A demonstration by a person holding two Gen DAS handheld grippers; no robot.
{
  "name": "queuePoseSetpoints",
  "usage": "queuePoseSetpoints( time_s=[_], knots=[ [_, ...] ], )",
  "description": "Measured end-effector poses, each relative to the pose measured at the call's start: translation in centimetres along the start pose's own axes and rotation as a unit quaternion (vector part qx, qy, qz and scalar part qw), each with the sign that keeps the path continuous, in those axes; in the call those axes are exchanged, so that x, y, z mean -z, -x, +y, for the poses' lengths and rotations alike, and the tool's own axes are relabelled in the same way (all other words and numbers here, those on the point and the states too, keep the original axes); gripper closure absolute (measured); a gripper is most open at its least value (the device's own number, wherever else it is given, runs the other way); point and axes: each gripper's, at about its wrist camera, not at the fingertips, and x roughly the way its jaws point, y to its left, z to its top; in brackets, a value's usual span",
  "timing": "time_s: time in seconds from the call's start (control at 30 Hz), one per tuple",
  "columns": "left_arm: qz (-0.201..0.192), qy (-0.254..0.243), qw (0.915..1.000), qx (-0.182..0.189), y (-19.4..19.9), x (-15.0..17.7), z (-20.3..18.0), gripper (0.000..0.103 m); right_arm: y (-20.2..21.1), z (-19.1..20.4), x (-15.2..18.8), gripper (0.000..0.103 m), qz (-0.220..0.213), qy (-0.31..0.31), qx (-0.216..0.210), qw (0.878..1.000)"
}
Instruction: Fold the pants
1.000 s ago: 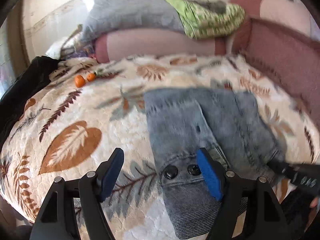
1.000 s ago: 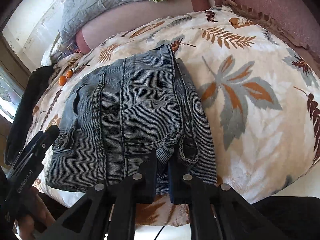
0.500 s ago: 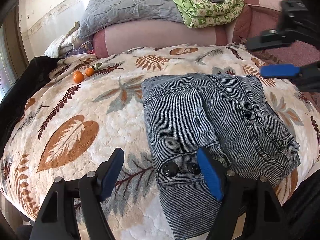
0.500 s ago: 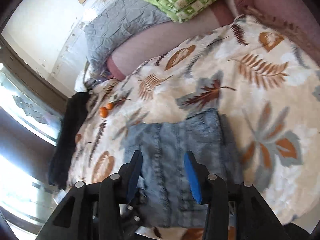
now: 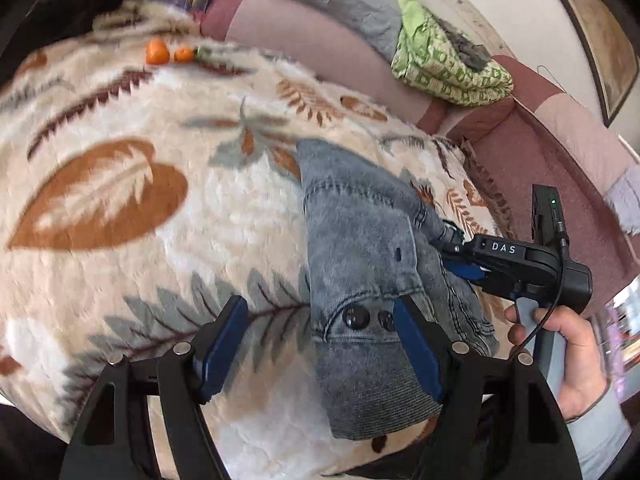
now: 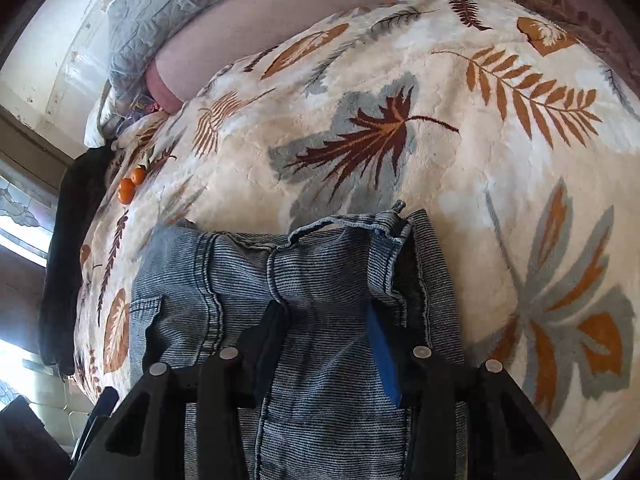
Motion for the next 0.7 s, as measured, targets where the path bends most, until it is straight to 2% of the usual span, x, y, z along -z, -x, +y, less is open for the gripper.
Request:
queuePoseSetpoints(
  time_s=[0.07, 0.13, 0.2, 0.23, 0.3, 0.33, 0.37, 0.5, 0.6, 0.7],
  knots=[
    [0.04, 0.029, 0.9978, 0.044, -1.2, 0.3, 0.5, 0.027, 0.1, 0.5, -0.4, 0.055, 0.012, 0.019, 0.018, 1.0],
    [0.036, 0.023, 0.9978, 0.05, -1.2, 0.6, -0.1, 0.027, 1.0, 1.4, -0.6, 0.053, 0.026, 0.029, 0.042, 0.998],
    [0.042, 0.012, 0.9979, 0.048, -1.7, 0.7, -0.9, 0.029, 2.6, 3.1, -1.1, 0.053, 0.014, 0.053, 0.049, 0.997],
    [0.046, 0.007, 0.9977, 0.05, -1.9, 0.8, -1.2, 0.038, 3.4, 4.5, -1.5, 0.053, 0.006, 0.073, 0.048, 0.996],
    [0.043, -0.01, 0.9983, 0.038, -2.0, 0.8, -2.0, 0.04, 4.1, 7.9, -2.4, 0.044, 0.006, 0.119, 0.052, 0.991],
    [0.042, -0.015, 0.9985, 0.033, -2.1, 0.8, -2.3, 0.04, 3.8, 9.9, -3.0, 0.032, 0.014, 0.144, 0.055, 0.988],
    [0.04, -0.017, 0.9986, 0.03, -2.1, 0.8, -2.5, 0.04, 3.2, 12.1, -3.6, 0.028, 0.023, 0.176, 0.062, 0.982],
    [0.037, -0.028, 0.9986, 0.025, -2.1, 0.9, -2.7, 0.04, -2.7, 19.7, -5.4, 0.028, 0.095, 0.284, 0.113, 0.948],
    [0.033, -0.039, 0.9985, 0.019, -2.3, 1.0, -3.0, 0.041, -7.5, 22.7, -5.3, 0.028, 0.138, 0.331, 0.172, 0.917],
    [0.027, -0.054, 0.9981, 0.011, -2.4, 1.1, -3.4, 0.04, -11.1, 23.5, -4.6, 0.028, 0.185, 0.359, 0.218, 0.888]
  ],
)
